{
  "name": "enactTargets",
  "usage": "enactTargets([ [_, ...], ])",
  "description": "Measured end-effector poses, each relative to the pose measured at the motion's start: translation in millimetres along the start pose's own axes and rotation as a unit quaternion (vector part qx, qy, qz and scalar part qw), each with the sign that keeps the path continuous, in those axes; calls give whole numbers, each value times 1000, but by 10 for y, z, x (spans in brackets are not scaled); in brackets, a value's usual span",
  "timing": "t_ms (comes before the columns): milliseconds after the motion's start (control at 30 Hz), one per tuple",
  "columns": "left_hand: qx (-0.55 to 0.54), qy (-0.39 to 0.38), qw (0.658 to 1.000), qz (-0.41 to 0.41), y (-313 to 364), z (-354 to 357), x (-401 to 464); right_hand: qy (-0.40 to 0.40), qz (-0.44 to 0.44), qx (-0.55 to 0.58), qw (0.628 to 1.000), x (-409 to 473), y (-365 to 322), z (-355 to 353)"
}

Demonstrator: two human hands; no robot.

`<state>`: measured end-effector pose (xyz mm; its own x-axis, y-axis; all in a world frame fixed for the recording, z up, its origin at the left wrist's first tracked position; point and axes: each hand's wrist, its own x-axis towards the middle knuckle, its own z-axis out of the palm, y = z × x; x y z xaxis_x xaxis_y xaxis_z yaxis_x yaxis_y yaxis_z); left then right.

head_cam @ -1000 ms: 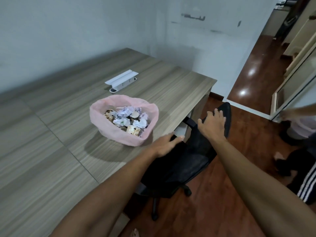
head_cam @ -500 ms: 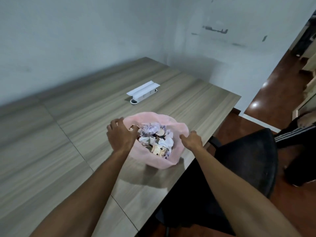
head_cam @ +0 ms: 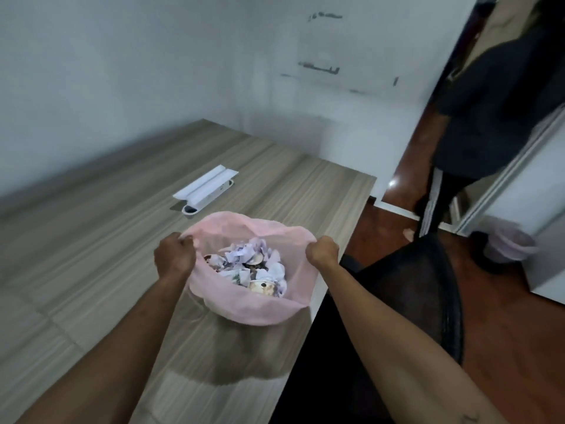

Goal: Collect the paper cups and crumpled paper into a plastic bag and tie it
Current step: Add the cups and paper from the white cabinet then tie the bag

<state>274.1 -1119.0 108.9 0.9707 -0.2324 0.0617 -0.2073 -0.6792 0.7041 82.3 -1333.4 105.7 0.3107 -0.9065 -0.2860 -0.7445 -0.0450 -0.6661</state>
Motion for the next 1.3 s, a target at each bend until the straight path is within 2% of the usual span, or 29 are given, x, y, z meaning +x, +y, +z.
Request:
enactTargets([
  [133, -73, -12, 997, 3, 598, 94, 107, 44, 12, 60, 997, 102, -98, -499],
  [233, -106, -32, 993, 35, 1110, 221, 92, 87, 14, 87, 992, 182, -87, -995],
  [533, -218, -93, 964, 116, 2865, 650, -473, 234, 9, 114, 966, 326, 393, -2782],
  [933, -272, -188, 930, 162, 5008, 1550, -1988, 359, 57, 151, 919, 336, 1801, -5206],
  [1100, -293, -238, 912, 161, 5655, 2047, -2844, 388, 77, 166, 904, 350, 2561, -6036],
  [1300, -294, -262, 902, 178, 6269, 2718, -3500, 396, 89, 193, 893, 538, 3311, -6740],
])
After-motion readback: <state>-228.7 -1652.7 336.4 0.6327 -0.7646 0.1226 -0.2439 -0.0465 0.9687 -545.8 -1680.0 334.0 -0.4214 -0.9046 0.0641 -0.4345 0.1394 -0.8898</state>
